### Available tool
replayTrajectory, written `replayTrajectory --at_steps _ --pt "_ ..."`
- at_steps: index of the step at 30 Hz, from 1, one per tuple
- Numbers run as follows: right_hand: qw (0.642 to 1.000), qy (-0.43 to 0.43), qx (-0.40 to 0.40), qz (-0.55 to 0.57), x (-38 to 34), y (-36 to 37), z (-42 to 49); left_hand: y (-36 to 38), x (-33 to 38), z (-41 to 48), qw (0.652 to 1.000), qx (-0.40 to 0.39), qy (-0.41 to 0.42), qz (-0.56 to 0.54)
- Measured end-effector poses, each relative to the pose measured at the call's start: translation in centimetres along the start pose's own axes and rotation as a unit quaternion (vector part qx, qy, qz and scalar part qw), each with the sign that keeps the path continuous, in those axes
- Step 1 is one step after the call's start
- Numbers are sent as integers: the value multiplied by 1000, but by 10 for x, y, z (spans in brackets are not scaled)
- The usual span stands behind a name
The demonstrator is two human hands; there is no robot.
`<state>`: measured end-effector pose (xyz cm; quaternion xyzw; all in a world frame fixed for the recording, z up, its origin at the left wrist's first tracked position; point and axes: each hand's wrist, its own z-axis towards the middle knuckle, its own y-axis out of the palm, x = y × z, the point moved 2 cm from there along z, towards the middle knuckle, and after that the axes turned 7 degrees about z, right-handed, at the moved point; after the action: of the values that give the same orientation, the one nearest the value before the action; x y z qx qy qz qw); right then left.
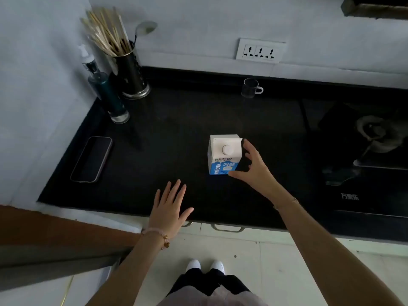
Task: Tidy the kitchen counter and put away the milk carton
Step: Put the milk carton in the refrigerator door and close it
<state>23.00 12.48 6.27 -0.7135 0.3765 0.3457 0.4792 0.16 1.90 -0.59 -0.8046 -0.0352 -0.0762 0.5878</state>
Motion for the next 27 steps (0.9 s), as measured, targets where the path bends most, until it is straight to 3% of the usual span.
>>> replayTrajectory --at_steps 10,22,27 --pt "998 -31 -53 16 -17 -6 24 10 -4 2 998 57 14 21" --pt "986 32 50 159 -28 -14 -16 4 -1 0 999 31 9 0" --pt "980 20 65 188 -31 -11 -33 -14 1 0 1000 -7 -2 6"
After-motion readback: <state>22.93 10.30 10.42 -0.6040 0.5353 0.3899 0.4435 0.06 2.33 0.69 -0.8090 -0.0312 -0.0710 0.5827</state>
